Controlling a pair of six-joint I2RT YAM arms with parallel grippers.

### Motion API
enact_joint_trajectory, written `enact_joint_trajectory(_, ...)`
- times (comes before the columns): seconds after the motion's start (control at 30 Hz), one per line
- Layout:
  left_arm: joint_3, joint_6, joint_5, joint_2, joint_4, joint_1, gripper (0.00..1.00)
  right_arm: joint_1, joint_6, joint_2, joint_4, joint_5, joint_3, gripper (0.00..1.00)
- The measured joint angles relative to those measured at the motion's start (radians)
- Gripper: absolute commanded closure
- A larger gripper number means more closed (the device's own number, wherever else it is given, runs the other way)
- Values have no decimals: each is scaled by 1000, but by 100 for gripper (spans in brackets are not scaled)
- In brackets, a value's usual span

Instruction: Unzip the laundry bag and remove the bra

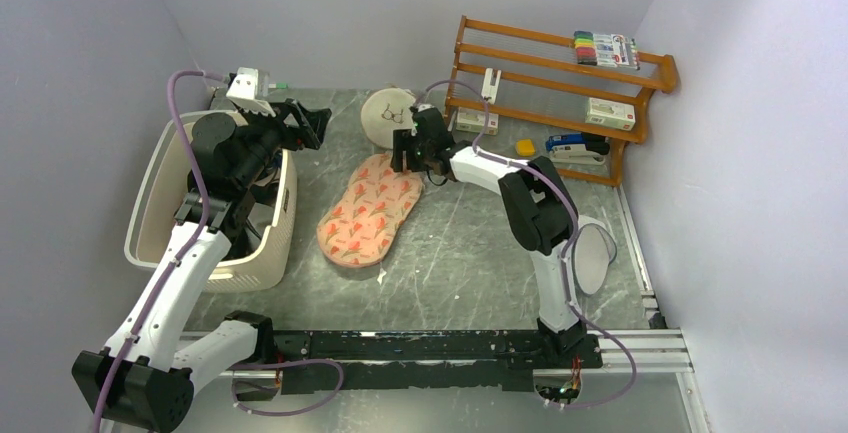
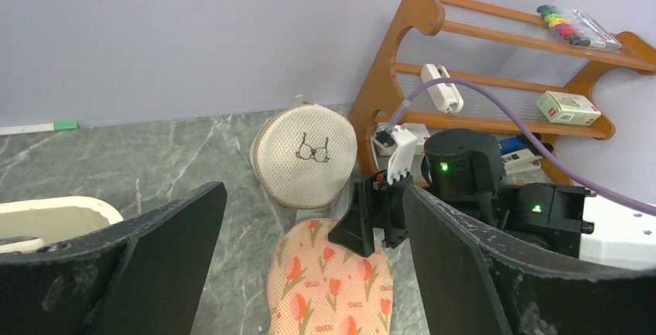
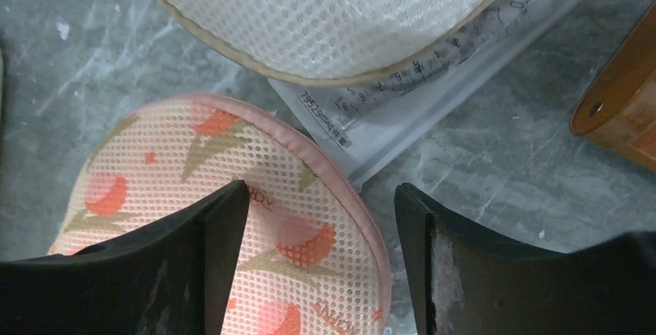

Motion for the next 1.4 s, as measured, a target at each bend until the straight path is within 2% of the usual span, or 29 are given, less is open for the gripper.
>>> enact_joint_trajectory(0.2, 0, -4, 11, 1, 1, 0, 4, -5, 15, -3, 26, -57, -55, 52)
enact_joint_trajectory(0.37, 0, -11, 26, 31, 5, 0, 4, -5, 38, -108, 82, -108, -252, 69)
enact_joint_trajectory(0.57, 0, -11, 37, 77, -4, 0, 4, -5, 80, -230, 130, -168, -436, 74)
enact_joint_trajectory(0.87, 0, -11, 84, 127, 1, -3, 4, -5, 207, -459, 271, -237, -809, 74)
enact_joint_trajectory(0.97, 1, -8, 84, 158, -2, -24, 4, -5, 234, -511, 302, -267, -883, 71)
enact_joint_trajectory(1.17, 37, 28, 38, 202, -66, -149, 3, -5, 201, -629, 227, -256, -909, 50)
enact_joint_trajectory(1.33, 59, 58, 51, 193, -121, -180, 4, -5, 112, -822, 168, -182, -913, 34)
enact_joint_trajectory(1.4, 59, 72, 55, 189, -154, -184, 4, -5, 82, -906, 169, -145, -932, 31)
